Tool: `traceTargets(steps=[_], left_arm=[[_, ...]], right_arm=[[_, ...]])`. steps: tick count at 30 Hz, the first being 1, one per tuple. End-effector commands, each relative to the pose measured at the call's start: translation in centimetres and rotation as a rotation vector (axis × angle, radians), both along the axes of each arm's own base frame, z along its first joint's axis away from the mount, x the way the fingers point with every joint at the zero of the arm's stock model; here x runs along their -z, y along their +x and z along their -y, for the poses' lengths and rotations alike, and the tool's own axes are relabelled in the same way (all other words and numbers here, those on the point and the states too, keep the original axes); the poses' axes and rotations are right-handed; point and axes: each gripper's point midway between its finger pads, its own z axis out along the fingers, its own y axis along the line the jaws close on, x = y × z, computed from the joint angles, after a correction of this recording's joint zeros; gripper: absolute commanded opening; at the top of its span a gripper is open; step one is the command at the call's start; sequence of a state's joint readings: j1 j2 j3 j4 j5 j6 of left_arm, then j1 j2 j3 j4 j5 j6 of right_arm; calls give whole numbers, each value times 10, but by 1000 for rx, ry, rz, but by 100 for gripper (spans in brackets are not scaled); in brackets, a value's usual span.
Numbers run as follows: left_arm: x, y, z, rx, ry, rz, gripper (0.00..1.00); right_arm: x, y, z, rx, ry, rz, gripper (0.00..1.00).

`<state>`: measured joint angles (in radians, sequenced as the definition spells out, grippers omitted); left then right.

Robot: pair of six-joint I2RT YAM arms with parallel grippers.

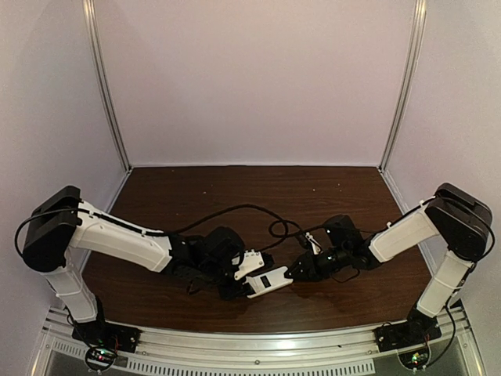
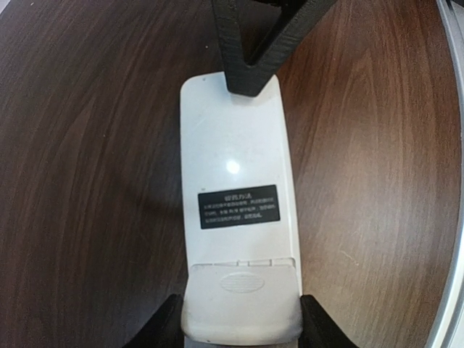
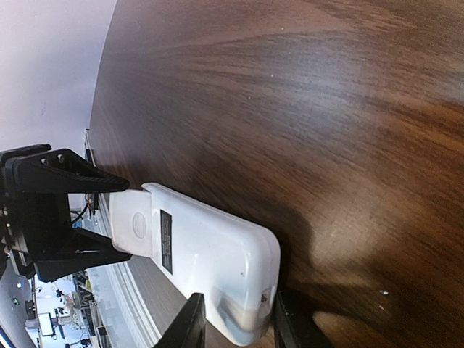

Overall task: Load the batteries into the remote control
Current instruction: Load the battery cover onto the remote control.

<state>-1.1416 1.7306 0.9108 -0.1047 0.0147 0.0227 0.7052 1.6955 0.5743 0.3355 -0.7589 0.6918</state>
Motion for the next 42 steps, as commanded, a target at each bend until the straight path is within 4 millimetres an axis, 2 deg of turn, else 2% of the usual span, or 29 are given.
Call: traceTargets(steps=[1, 9, 20, 30, 32, 42], left_arm=[[21, 16, -16, -114, 48, 32, 23], [18, 16, -17, -113, 34, 42, 23], [5, 24, -17, -160, -6, 71, 24], [9, 25, -18, -207, -16, 50, 25], [3, 27, -12, -206, -53, 54, 25], [-1, 28, -6, -187, -75, 73, 24]], right_arm=[[13, -12, 1, -11, -18, -40, 32], [10, -20, -4, -31, 2, -51, 29], [17, -22, -1, -25, -21, -57, 27], [17, -23, -1, -26, -19, -58, 26], [16, -23, -2, -28, -18, -59, 26], [17, -23, -2, -32, -23, -56, 25]])
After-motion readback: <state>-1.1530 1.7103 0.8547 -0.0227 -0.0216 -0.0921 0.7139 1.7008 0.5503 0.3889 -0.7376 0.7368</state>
